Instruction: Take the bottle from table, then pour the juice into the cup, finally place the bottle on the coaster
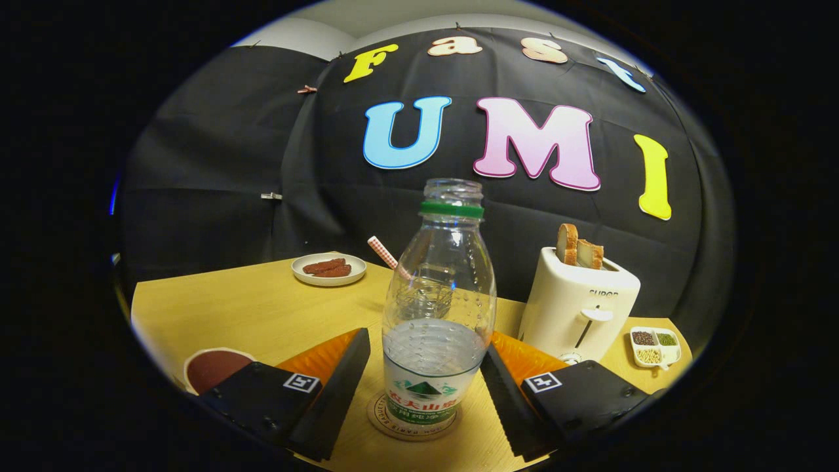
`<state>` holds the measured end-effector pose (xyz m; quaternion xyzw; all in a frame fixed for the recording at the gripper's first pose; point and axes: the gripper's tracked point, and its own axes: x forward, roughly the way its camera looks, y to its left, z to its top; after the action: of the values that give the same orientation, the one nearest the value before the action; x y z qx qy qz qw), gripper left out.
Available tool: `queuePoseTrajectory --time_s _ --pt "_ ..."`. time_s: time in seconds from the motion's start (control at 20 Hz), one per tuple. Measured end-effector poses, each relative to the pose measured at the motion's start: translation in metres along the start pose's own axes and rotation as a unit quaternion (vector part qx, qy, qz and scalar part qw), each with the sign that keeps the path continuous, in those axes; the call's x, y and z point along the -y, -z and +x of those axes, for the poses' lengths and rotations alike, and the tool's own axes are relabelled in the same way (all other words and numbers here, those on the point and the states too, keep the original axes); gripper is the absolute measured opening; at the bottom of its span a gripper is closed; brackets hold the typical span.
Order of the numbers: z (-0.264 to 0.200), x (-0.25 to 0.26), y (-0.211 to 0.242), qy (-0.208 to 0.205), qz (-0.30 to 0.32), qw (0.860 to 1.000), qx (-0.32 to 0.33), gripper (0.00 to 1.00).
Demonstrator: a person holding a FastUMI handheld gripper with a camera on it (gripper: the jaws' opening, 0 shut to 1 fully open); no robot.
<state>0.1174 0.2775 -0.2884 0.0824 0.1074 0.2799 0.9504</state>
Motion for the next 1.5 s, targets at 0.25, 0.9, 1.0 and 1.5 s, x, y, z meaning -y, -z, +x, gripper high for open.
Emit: queuePoseTrajectory --time_s 0.25,0.9,1.0,1.5 --pt "-0.026 0.007 -0.019 0.007 -0.004 1.000 0.009 0.97" --pt "-0.152 0.028 -0.097 0.064 -0.031 0.997 0.011 0.97" --pt "-0.171 0.033 -0.120 0.079 -0.037 0.996 0.011 0.97" --pt "-0.234 0.066 -0.211 0.194 -0.068 0.978 0.015 0.97"
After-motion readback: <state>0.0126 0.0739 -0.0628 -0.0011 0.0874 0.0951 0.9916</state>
